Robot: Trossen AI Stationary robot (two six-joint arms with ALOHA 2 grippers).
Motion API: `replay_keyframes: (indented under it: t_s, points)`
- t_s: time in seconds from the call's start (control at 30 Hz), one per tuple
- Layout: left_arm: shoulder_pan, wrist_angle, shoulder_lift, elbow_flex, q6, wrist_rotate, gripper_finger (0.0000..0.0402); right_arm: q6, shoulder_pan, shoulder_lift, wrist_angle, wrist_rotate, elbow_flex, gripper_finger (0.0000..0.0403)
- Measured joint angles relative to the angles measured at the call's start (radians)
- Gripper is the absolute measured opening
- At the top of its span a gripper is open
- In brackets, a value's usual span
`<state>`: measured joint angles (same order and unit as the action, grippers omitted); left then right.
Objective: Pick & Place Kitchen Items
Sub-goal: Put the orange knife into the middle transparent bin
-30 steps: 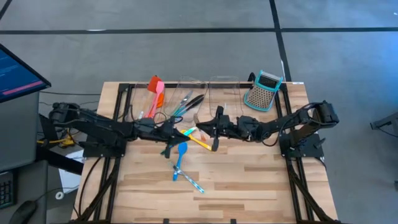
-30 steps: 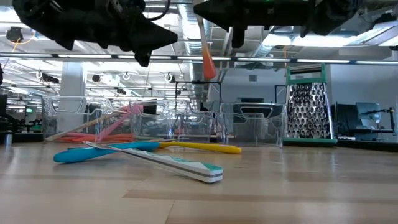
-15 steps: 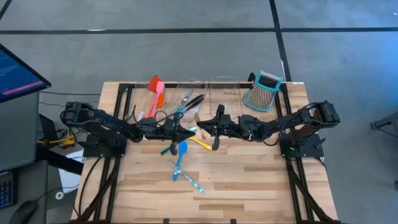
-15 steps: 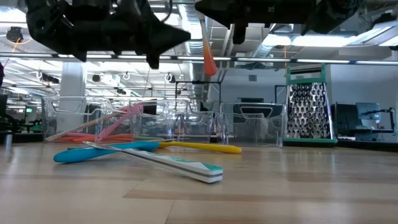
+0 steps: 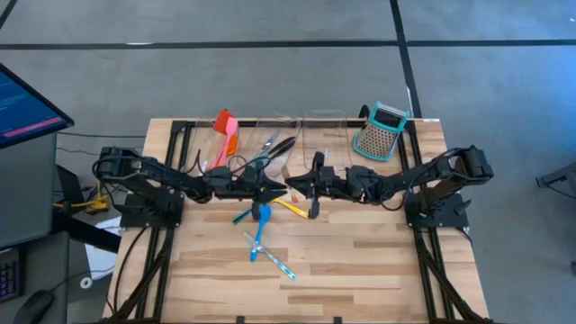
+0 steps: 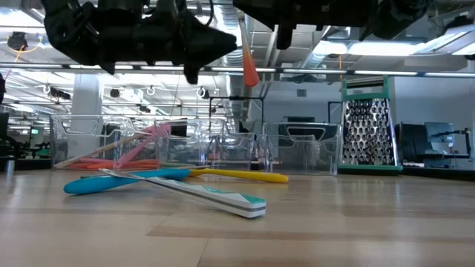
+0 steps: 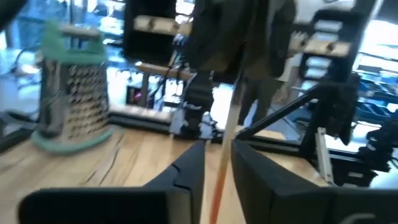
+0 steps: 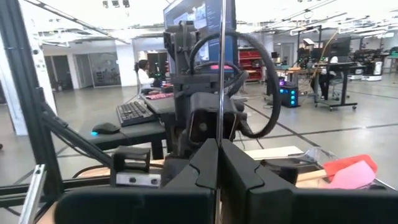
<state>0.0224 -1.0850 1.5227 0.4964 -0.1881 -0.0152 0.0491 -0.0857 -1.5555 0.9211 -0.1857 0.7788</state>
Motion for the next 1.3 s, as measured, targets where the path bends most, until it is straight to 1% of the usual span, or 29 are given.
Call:
replay_keyframes:
  t_s: [0.27, 0.43, 0.6, 0.67, 0.77, 0.93, 1.13, 1.3]
  points:
    - [-0.036, 0.005, 0.076, 0.044, 0.083, -0.010, 0.0135, -0.004, -0.001, 0.000, 0.001, 0.004, 0.000, 0.0000]
    - [-0.044, -0.004, 0.089, 0.047, 0.079, -0.010, 0.0156, -0.004, 0.000, -0.001, 0.000, 0.004, 0.000, 0.0000]
    - [-0.044, -0.016, 0.085, 0.047, 0.078, -0.009, 0.0158, -0.004, -0.004, -0.001, 0.000, 0.004, 0.000, 0.0000]
    - [-0.044, -0.018, 0.086, 0.053, 0.078, 0.011, 0.0156, -0.005, -0.005, -0.001, 0.000, 0.004, 0.000, 0.0000]
    - [-0.044, -0.020, 0.107, 0.091, 0.075, 0.045, 0.0153, -0.005, -0.006, -0.001, 0.001, 0.004, 0.000, 0.0000]
    - [-0.044, -0.020, 0.138, 0.153, 0.075, 0.045, 0.0152, -0.005, -0.006, -0.001, 0.003, 0.004, 0.000, 0.0000]
    - [-0.044, -0.016, 0.135, 0.153, 0.075, 0.044, 0.0152, -0.004, -0.006, -0.001, 0.002, 0.004, 0.000, 0.0000]
    - [-0.044, -0.007, 0.135, 0.152, 0.027, 0.044, 0.0152, -0.005, -0.006, -0.001, 0.002, 0.004, 0.000, 0.0000]
